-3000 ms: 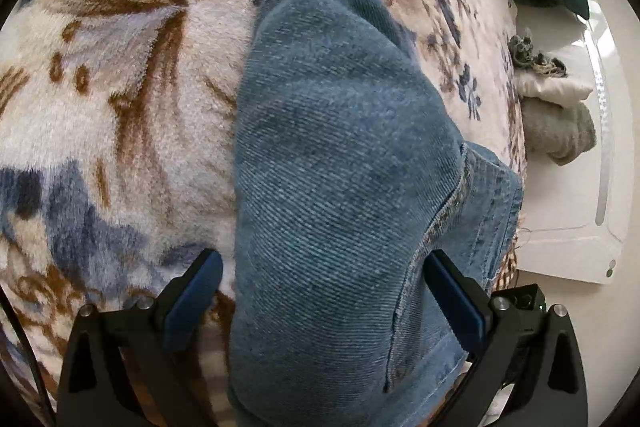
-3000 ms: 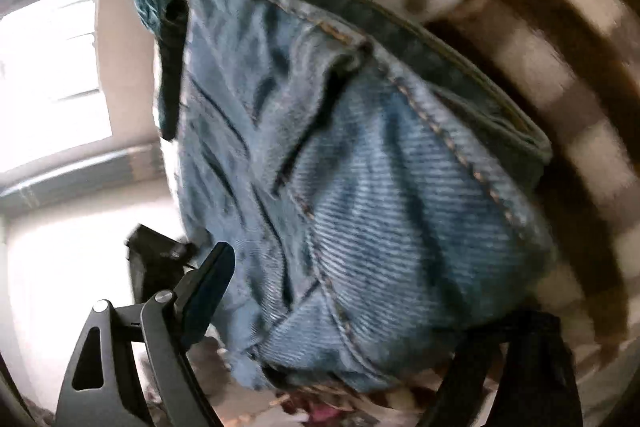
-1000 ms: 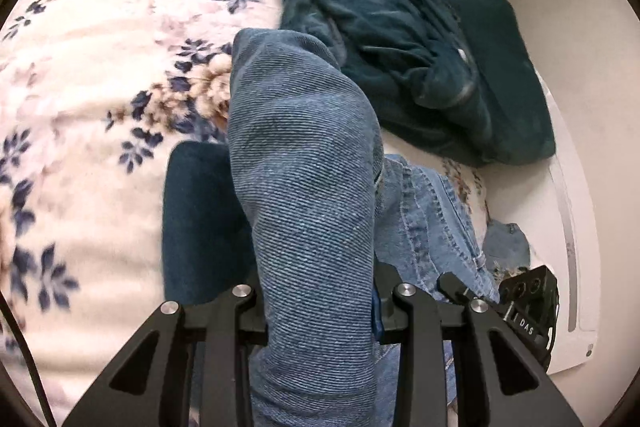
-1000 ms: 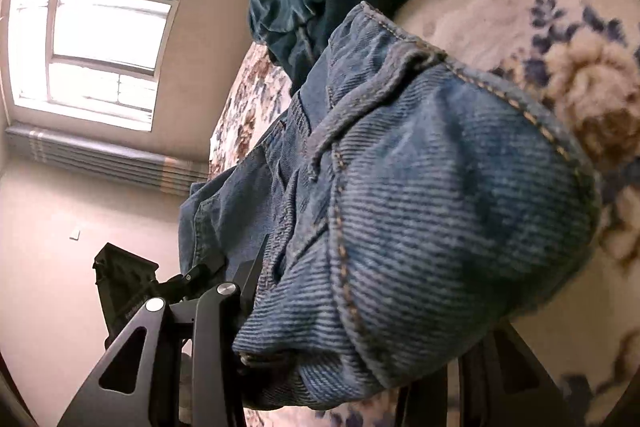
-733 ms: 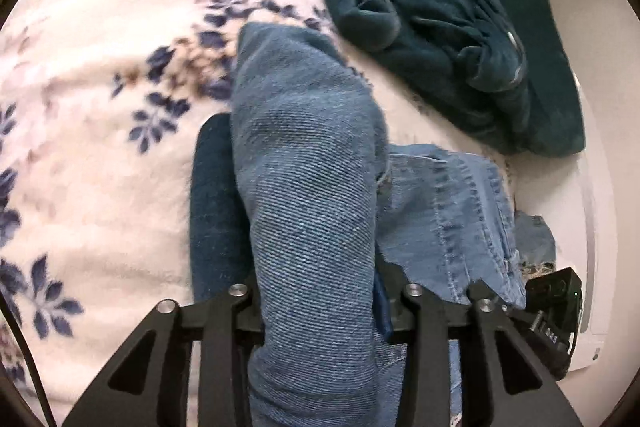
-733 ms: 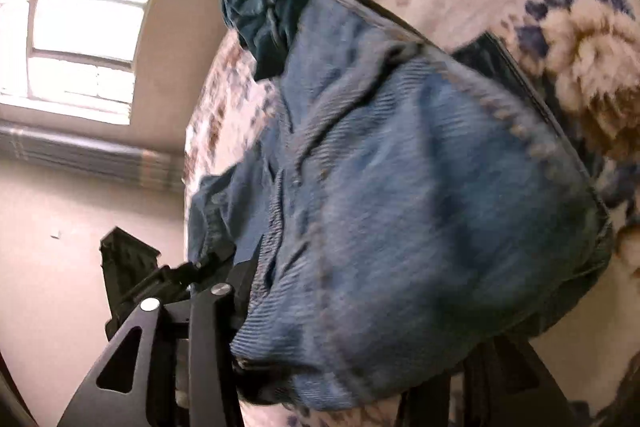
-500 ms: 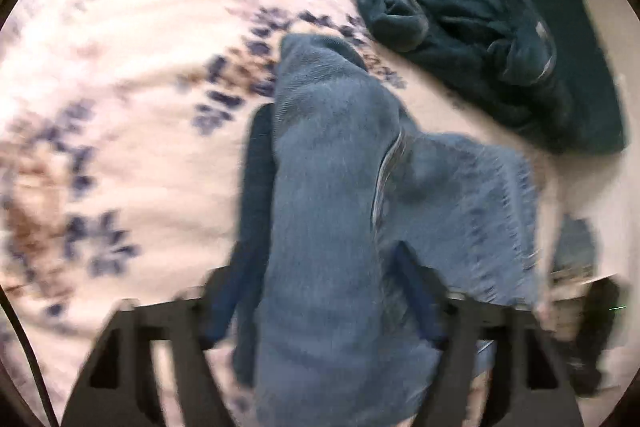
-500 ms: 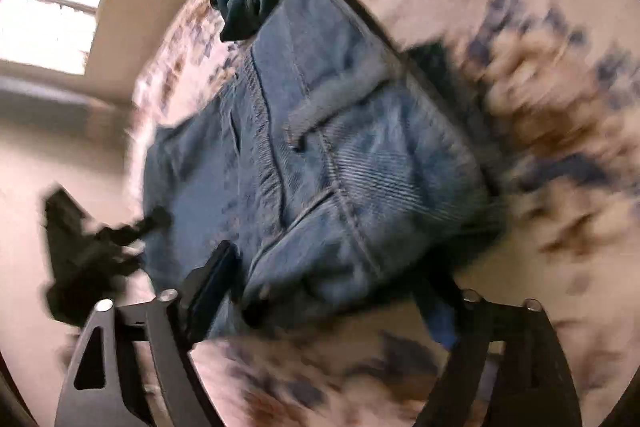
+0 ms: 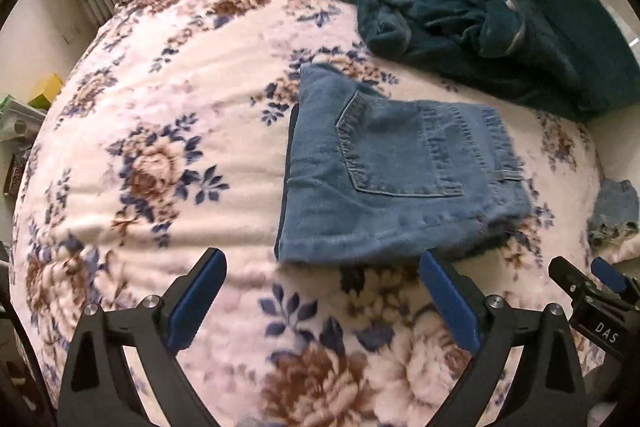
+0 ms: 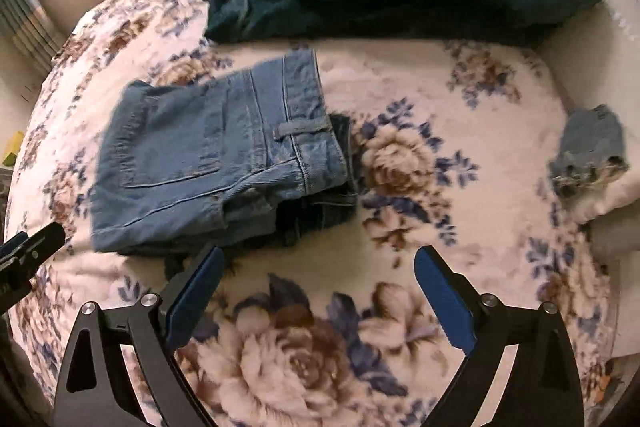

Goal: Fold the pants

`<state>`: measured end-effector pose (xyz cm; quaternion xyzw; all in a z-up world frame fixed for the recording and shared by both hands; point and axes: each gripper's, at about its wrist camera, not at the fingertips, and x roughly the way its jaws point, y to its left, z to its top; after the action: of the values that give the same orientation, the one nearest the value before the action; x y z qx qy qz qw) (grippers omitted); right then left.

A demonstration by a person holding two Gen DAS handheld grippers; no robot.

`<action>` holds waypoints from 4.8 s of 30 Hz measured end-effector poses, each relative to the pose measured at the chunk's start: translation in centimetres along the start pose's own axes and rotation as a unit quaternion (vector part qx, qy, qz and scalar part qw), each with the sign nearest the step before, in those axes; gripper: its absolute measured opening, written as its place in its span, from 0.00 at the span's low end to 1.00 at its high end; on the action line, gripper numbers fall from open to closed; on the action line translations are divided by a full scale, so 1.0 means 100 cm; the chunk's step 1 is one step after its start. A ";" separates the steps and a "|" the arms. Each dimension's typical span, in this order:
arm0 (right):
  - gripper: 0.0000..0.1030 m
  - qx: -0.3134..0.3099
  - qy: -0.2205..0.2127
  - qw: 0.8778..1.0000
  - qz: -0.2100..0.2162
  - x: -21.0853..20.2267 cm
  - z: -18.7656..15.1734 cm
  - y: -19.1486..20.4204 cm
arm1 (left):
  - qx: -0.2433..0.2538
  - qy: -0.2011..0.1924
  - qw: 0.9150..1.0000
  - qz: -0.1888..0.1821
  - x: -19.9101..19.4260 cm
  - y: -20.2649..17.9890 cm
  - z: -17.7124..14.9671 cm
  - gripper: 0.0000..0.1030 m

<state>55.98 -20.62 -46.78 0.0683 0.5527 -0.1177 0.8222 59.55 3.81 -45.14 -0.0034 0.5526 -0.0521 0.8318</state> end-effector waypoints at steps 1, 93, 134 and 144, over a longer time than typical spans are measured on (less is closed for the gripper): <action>0.95 -0.003 -0.006 1.000 -0.005 -0.018 -0.004 0.000 | 0.000 -0.003 1.000 0.000 -0.014 -0.001 -0.004 0.96; 0.99 -0.050 -0.206 0.977 0.010 -0.484 -0.147 -0.037 | -0.008 -0.191 0.978 0.085 -0.429 -0.040 -0.165 1.00; 0.99 -0.043 -0.204 0.978 0.022 -0.485 -0.156 -0.039 | -0.011 -0.201 0.976 0.086 -0.432 -0.045 -0.157 1.00; 0.99 -0.038 -0.211 0.977 0.022 -0.489 -0.162 -0.040 | -0.012 -0.202 0.975 0.088 -0.434 -0.045 -0.157 1.00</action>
<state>22.78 -14.73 -7.67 0.0229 0.3695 -0.0904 0.9245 28.06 4.05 -11.12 0.0248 0.3717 0.0300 0.9275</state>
